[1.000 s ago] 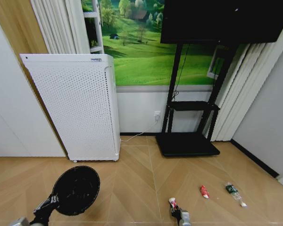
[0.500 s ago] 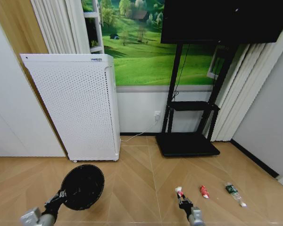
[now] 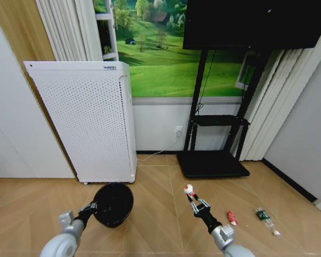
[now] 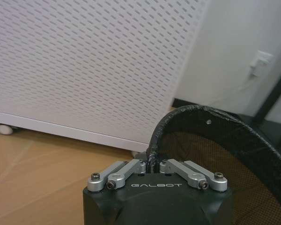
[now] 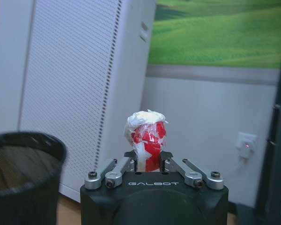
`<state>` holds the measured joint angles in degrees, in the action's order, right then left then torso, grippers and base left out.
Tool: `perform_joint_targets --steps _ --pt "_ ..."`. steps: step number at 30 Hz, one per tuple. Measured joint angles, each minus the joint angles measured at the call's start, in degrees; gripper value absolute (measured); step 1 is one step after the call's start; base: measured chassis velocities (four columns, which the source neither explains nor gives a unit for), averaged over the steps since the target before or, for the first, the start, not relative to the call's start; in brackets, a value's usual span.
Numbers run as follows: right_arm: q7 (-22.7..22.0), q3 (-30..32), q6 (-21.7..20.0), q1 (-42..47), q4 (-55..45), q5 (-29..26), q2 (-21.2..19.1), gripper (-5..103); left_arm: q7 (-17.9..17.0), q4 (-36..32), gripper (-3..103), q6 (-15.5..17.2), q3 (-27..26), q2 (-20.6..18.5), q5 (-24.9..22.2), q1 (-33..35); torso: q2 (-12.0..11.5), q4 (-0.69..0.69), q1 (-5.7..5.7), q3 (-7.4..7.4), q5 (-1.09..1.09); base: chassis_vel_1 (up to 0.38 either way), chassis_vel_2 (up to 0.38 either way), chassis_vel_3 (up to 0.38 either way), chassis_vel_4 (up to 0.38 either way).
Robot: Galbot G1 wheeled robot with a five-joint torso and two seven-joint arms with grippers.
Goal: Pick up the trash bin and place the garbage on the floor into it.
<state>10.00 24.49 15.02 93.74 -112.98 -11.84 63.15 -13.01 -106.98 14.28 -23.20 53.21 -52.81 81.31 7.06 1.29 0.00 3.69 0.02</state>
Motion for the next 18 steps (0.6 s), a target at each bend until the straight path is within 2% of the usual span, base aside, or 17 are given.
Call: perform_joint_targets --steps 1,3,5,6,8,9,12,13,15,18 --pt "0.0 0.0 0.0 0.0 0.0 0.0 0.0 23 0.0 0.0 7 0.0 0.0 0.0 0.0 0.0 0.0 0.0 0.0 0.0 0.0 0.0 0.0 0.0 0.0" --pt "1.1 -1.1 1.7 -0.1 -0.5 2.6 0.3 23 2.9 4.6 7 -0.5 9.1 -0.7 -0.1 -8.2 0.0 0.03 0.0 0.0 -0.01 0.0 0.0 0.0 0.0" --pt "1.8 -1.5 2.3 0.3 -0.2 5.1 -0.4 23 6.3 8.2 7 -0.5 15.5 0.4 -0.1 -14.3 0.0 0.07 0.0 0.0 0.0 0.0 0.0 0.0 0.0" --pt "1.8 -1.5 2.3 0.3 -0.2 5.1 -0.4 23 6.3 8.2 7 -0.5 15.5 0.4 -0.1 -14.3 0.0 0.07 0.0 0.0 0.0 0.0 0.0 0.0 0.0" --pt "2.3 -2.6 2.7 0.7 0.5 5.8 -1.9 23 8.3 11.7 7 -0.4 21.1 2.9 -0.1 -19.6 0.0 0.09 0.0 0.01 -0.04 0.0 0.0 0.0 0.0" --pt "2.3 -2.6 2.7 0.7 0.5 5.8 -1.9 23 8.3 11.7 7 -0.4 21.1 2.9 -0.1 -19.6 0.0 0.09 0.0 0.01 -0.04 0.0 0.0 0.0 0.0" --pt "2.6 -4.6 2.7 -0.6 2.2 6.1 -2.0 23 9.2 13.9 7 0.2 27.5 5.5 -0.2 -24.1 0.0 0.05 0.0 0.0 -0.01 0.0 0.0 0.0 0.0" --pt "2.6 -4.6 2.7 -0.6 2.2 6.1 -2.0 23 9.2 13.9 7 0.2 27.5 5.5 -0.2 -24.1 0.0 0.05 0.0 0.0 -0.01 0.0 0.0 0.0 0.0" --pt "2.5 -6.2 2.7 -1.2 3.6 6.6 -0.6 23 9.8 14.1 7 0.6 31.2 6.2 -0.4 -25.6 0.0 0.05 0.0 0.0 0.0 0.0 0.0 0.0 0.0" --pt "1.4 -7.6 2.7 -1.1 5.0 8.0 1.0 23 10.3 13.1 7 0.9 32.8 6.5 -0.5 -25.7 0.0 0.04 0.0 0.0 -0.01 0.0 0.0 0.0 0.0"
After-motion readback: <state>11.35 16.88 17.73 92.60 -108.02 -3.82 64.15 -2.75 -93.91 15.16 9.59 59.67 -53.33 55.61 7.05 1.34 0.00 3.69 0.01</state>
